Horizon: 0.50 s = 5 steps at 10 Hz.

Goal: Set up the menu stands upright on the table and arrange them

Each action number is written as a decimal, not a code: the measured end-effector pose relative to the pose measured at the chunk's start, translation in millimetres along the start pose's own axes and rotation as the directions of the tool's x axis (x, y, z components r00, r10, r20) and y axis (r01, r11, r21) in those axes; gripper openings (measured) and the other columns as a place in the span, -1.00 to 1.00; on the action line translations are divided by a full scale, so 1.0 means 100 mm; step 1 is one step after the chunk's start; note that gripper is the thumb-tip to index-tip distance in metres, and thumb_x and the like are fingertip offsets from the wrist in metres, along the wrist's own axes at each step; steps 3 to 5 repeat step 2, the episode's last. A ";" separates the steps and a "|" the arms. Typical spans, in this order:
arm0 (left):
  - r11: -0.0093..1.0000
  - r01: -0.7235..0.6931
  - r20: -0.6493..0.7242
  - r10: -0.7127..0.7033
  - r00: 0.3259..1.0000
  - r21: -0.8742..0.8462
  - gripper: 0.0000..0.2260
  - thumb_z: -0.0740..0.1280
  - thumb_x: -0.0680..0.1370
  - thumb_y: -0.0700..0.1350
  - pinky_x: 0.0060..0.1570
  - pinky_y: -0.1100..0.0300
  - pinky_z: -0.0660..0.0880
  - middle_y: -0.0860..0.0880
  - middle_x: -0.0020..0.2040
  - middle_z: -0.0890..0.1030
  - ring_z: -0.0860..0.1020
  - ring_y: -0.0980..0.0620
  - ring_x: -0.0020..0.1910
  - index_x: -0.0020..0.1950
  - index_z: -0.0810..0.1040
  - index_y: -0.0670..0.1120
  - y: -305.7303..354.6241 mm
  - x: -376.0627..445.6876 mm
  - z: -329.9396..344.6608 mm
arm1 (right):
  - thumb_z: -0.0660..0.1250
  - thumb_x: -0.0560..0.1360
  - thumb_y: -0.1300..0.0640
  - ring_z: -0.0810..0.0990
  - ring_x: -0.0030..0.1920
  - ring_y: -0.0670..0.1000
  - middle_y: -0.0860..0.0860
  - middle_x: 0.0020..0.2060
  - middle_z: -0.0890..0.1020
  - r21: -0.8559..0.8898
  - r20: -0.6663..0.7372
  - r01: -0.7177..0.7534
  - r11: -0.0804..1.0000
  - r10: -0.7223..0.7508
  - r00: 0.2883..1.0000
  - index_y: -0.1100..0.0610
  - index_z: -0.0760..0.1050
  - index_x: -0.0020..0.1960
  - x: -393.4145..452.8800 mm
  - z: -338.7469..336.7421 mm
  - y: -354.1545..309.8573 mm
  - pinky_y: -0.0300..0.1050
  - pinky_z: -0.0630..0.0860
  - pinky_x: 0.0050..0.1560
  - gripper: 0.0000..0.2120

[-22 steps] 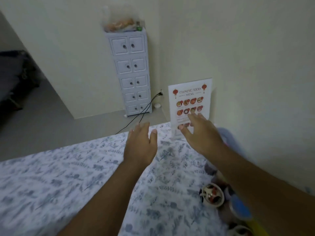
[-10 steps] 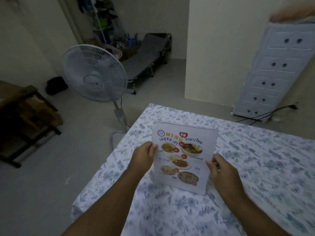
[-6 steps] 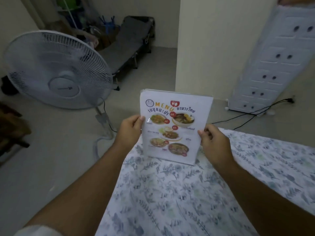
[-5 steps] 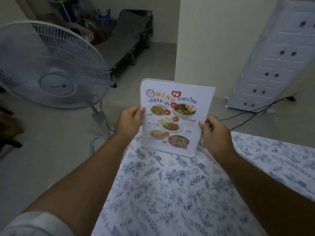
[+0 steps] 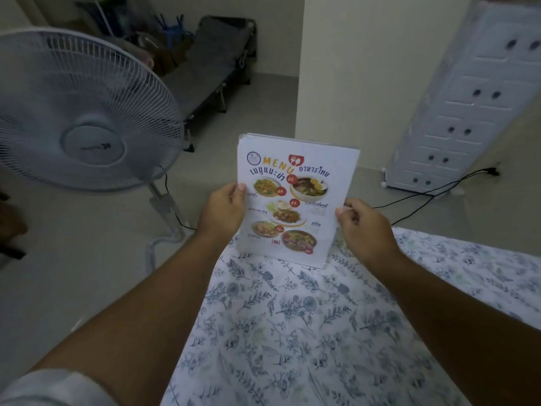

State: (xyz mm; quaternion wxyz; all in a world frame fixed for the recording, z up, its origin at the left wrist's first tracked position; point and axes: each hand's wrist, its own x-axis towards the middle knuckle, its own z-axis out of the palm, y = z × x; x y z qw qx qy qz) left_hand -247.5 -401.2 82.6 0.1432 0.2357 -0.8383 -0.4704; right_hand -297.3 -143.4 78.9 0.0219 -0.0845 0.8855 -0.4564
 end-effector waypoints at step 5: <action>0.988 -0.021 0.019 0.018 1.000 0.154 -0.55 0.12 0.70 0.14 0.38 -0.03 0.42 -0.09 0.45 0.57 0.51 -0.17 0.42 0.52 0.46 -0.01 0.70 -0.57 -0.12 | 0.18 0.65 -0.11 0.50 0.40 0.13 0.06 0.45 0.51 -0.219 0.014 0.042 0.975 -0.040 0.999 0.04 0.38 0.52 -0.27 -0.91 -0.10 0.00 0.40 0.35 -0.51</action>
